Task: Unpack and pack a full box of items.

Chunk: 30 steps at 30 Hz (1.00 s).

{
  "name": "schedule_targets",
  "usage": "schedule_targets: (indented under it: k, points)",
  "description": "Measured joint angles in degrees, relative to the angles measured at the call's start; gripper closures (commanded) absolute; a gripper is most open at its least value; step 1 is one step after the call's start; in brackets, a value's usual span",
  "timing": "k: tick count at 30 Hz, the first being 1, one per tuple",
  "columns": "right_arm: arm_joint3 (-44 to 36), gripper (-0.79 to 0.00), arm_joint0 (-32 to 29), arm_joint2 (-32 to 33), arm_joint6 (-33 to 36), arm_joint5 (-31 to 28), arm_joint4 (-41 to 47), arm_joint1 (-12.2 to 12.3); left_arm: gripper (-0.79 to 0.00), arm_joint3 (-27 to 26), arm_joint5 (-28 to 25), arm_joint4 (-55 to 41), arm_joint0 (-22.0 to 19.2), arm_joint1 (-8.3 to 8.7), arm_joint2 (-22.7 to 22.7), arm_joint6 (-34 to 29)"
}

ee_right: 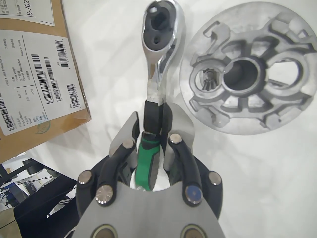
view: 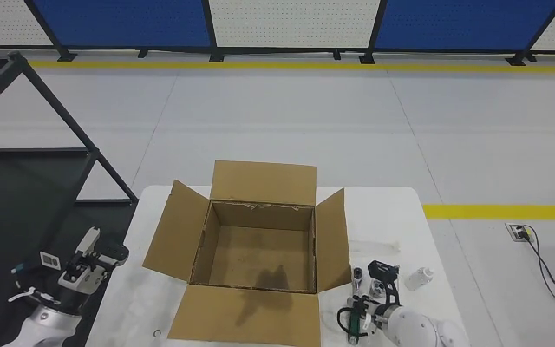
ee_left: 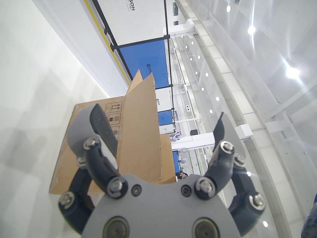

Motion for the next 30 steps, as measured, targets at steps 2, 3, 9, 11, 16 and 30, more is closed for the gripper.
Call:
schedule_targets:
  k: [2,3,9,11,16,30]
  points:
    - [0.3,-0.339,0.2,-0.1,0.0,0.0,0.2,0.0,-0.785,0.0,-0.1,-0.1,0.1,0.00,-0.1,0.0]
    - [0.5,-0.339,0.4,-0.2,0.0,0.0,0.2,0.1,-0.785,0.0,-0.1,-0.1,0.1,0.00,-0.1,0.0]
    - [-2.0,-0.360,-0.9,0.7,-1.4,-0.2,1.2,0.3,-0.785,0.2,-0.2,-0.1,0.2,-0.02,-0.1,0.1]
    - [-4.9,-0.366,-2.9,1.8,-2.3,-0.5,2.2,0.5,-0.785,0.1,-0.1,-0.1,0.2,-0.02,-0.1,0.2]
    - [-13.4,-0.382,-10.0,5.7,-3.6,-3.8,7.2,1.0,-0.785,-0.3,0.4,-0.5,-0.1,-0.04,0.2,0.2]
    - [-19.3,-0.785,-17.4,15.7,-10.1,-11.6,34.1,0.9,-0.785,-2.4,1.0,-0.2,0.7,-0.09,0.9,-0.3]
